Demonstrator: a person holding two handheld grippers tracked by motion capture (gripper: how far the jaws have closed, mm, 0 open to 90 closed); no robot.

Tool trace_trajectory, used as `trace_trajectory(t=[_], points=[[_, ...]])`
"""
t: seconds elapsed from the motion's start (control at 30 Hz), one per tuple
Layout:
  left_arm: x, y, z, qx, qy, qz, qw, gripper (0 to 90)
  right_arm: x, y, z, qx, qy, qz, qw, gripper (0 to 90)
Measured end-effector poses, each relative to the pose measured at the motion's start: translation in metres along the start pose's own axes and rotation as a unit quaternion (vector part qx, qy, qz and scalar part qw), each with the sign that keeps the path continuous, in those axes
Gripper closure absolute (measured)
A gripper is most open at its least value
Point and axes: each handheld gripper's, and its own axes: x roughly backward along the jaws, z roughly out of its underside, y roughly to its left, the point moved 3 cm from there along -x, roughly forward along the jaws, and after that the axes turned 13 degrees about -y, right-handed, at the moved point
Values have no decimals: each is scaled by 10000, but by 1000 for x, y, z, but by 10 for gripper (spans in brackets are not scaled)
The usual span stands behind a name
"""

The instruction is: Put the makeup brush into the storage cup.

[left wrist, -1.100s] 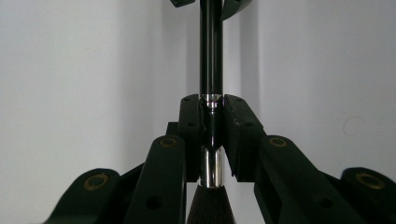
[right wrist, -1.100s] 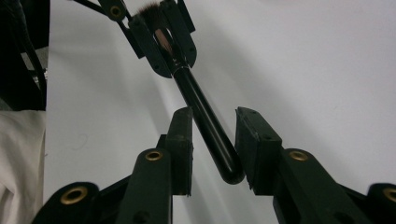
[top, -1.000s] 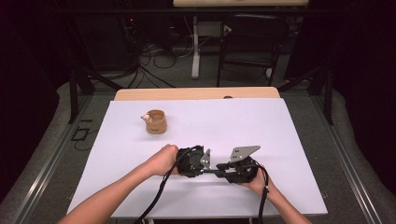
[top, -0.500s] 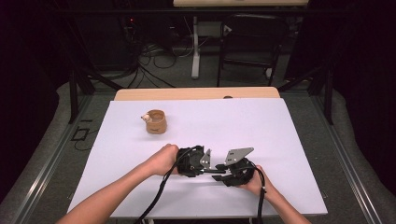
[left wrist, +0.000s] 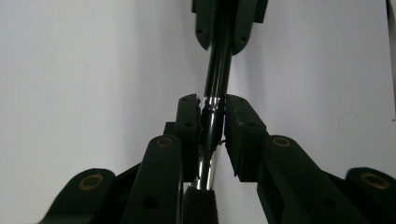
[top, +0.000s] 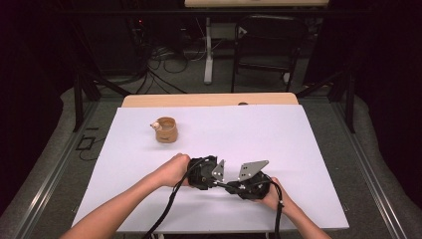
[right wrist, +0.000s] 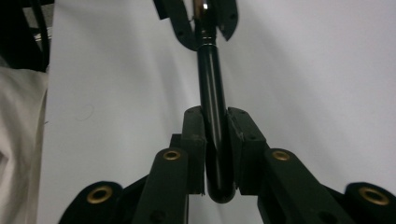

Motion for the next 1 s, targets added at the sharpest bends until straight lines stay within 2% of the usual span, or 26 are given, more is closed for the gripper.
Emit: trace_trajectory(t=[0.07, 0.17, 0.2, 0.27, 0.3, 0.33, 0.4, 0.6, 0.67, 0.7, 0.77, 0.83, 0.9, 0.97, 1.0], points=[[0, 1, 1, 111, -64, 43, 9999, 735, 0, 2, 0, 30, -17, -43, 10000, 792], [-1, 4, 4, 283, -5, -44, 9996, 529, 2, 2, -1, 67, -99, -102, 9999, 792], [0, 5, 5, 343, -72, -68, 9994, 431, 3, 4, -2, 69, -79, -48, 9999, 792], [3, 7, 8, 496, -213, -181, 9984, 314, 2, 4, -1, 88, -30, -34, 10000, 792], [7, 9, 11, 687, -380, -222, 9967, 281, 2, 4, -1, 63, -26, -22, 10000, 792], [7, 9, 11, 687, -380, -222, 9967, 251, 2, 4, -1, 63, -26, -22, 10000, 792], [11, 10, 15, 863, -544, -290, 9944, 190, 3, 3, 0, 59, -20, 21, 10000, 792], [21, 10, 31, 1323, -990, -480, 9851, 108, 6, 3, 0, 83, -3, 82, 9999, 792], [22, 9, 35, 1400, -1066, -528, 9830, 80, 7, 3, -1, 81, -9, 113, 9999, 792], [22, 8, 38, 1483, -1181, -593, 9801, 61, 8, 3, -1, 78, -9, 119, 9999, 792], [23, 7, 43, 1577, -1295, -668, 9767, 47, 9, 3, -1, 57, -30, 159, 9999, 792], [23, 6, 49, 1610, -1283, -776, 9755, 29, 10, 3, -1, 17, -40, 183, 9998, 792], [23, 5, 53, 1697, -1390, -865, 9718, 16, 12, 2, 0, 15, -50, 223, 9997, 792], [24, 3, 57, 1823, -1571, -915, 9663, 13, 13, 2, 1, 11, -64, 258, 9996, 791], [25, 2, 58, 1910, -1682, -974, 9622, 12, 14, 1, 2, -35, -84, 273, 9996, 791]])
